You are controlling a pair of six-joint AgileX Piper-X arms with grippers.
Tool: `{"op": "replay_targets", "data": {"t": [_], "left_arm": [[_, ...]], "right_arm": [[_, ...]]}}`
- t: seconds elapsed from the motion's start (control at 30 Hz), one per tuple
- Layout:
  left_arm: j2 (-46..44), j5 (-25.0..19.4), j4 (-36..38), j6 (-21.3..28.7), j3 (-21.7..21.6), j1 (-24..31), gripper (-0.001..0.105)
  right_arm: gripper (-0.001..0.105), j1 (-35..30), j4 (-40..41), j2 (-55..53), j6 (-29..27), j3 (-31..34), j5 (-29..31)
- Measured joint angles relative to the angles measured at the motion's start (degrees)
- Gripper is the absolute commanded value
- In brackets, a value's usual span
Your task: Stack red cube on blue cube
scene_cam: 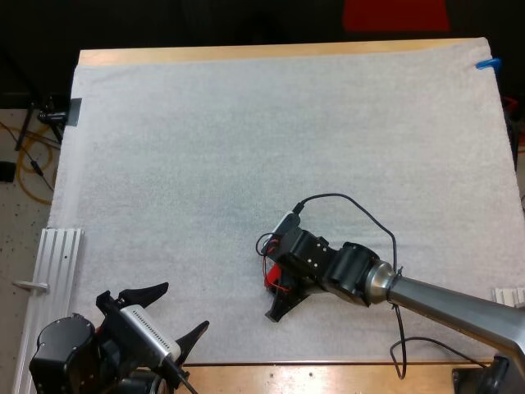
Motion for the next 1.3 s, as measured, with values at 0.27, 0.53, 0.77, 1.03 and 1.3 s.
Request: {"op": "replay_targets", "data": {"t": [0.27,0.53,0.77,1.03,1.3], "left_arm": [[0.0,0.0,0.0,0.0,0.0,0.0,0.076],[0.0,0.0,0.0,0.0,0.0,0.0,0.076],[0.0,0.0,0.0,0.0,0.0,0.0,0.076],[0.0,0.0,0.0,0.0,0.0,0.0,0.076],[1.0,-3.2,-7.0,-2.5,0.0,0.0,0.076]], "right_arm": [[0.051,0.0,-0.1,2.1,0.0,0.0,-0.1],[0.069,0.0,-0.2,2.3,0.0,0.0,-0.1],[0.070,0.0,0.0,-0.5,0.0,-0.2,1.9],[0.070,-1.9,-0.9,-10.0,-1.6,-1.1,7.1],[0.070,-20.3,-5.4,-13.2,-1.6,-1.4,5.5]]}}
